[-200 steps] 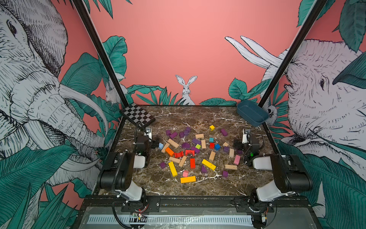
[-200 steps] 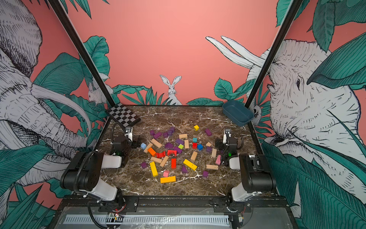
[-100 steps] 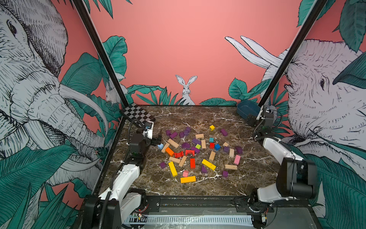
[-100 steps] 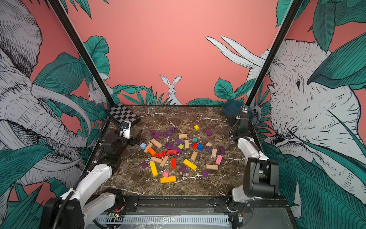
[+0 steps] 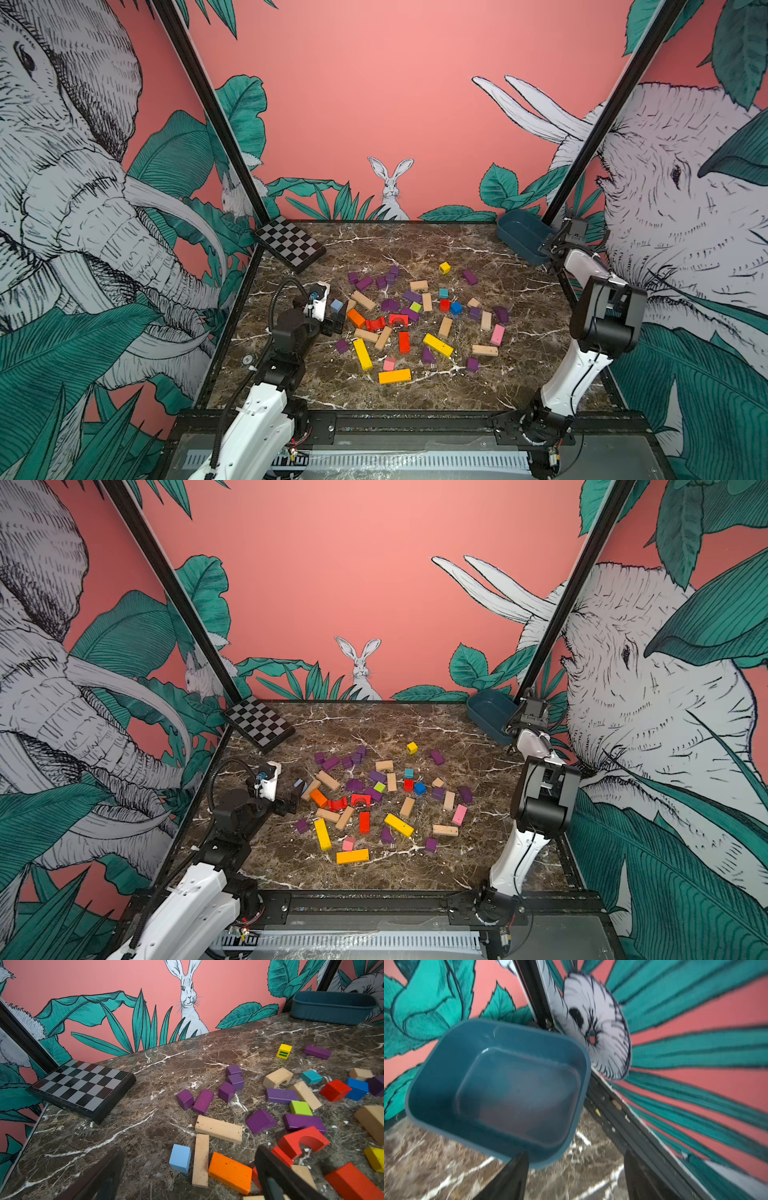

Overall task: Pick purple bricks into the storage bin
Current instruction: Pick up the storage box at the center of the board.

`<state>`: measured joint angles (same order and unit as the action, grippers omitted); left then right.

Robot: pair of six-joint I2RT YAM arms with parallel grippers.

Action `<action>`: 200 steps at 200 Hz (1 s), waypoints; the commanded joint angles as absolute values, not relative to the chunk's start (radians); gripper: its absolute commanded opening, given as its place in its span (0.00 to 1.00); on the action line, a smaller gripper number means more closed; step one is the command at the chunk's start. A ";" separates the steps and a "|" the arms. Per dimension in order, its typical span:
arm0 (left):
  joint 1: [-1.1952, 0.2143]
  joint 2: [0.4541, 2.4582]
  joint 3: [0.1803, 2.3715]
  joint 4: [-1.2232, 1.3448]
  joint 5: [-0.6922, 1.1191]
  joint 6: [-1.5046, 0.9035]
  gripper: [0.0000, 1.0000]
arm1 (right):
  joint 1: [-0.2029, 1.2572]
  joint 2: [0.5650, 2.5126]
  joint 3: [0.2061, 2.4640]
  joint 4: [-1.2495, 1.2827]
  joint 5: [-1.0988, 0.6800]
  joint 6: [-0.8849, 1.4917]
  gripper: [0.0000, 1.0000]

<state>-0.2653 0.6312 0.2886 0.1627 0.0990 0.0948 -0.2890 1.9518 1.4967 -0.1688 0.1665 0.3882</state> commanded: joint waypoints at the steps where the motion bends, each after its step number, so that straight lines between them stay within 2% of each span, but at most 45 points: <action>1: -0.276 0.624 0.291 0.114 0.131 0.070 0.99 | -0.305 2.016 1.563 -0.203 0.184 0.395 0.70; 64: -0.291 0.619 0.296 0.095 0.106 0.060 0.99 | -0.324 2.186 1.700 -0.237 0.152 0.415 0.62; 144: -0.293 0.682 0.321 0.097 0.102 0.058 0.99 | -0.330 2.343 1.946 -0.384 0.044 0.425 0.35; 200: -0.292 0.697 0.330 0.096 0.097 0.057 0.99 | -0.330 2.394 2.025 -0.468 -0.017 0.426 0.31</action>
